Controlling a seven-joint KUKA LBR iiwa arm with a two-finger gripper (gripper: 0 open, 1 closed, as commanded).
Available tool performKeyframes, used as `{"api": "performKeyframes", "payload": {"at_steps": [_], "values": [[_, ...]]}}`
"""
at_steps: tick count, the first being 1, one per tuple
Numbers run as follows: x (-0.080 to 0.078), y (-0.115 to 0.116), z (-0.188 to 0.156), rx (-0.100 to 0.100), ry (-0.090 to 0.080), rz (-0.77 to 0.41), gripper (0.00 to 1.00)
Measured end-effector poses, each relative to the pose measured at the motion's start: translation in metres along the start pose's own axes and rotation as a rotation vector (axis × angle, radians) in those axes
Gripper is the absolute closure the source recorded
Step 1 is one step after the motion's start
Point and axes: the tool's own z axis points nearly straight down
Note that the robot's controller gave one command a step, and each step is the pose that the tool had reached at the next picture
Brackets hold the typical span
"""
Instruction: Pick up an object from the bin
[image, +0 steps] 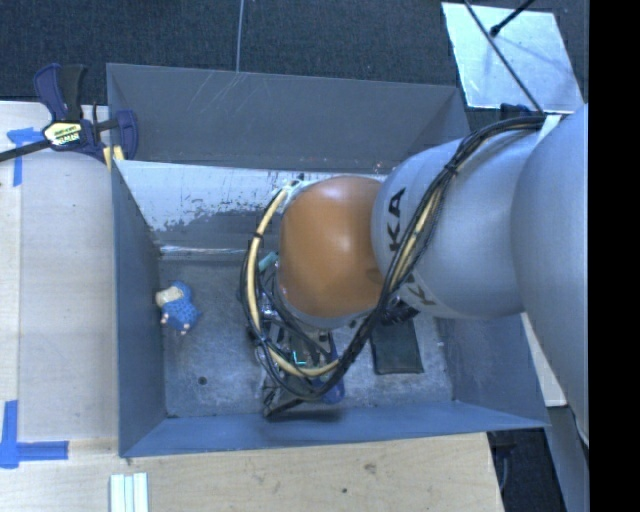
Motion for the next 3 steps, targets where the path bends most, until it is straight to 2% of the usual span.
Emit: {"api": "performKeyframes", "payload": {"at_steps": [1, 2, 3], "values": [[-0.059, -0.056, 0.062, -0.003, -0.004, 0.039, 0.00], [-0.060, -0.053, 0.056, -0.005, -0.013, 0.035, 1.00], [-0.074, -0.065, 0.065, -0.016, -0.001, 0.363, 1.00]]}}
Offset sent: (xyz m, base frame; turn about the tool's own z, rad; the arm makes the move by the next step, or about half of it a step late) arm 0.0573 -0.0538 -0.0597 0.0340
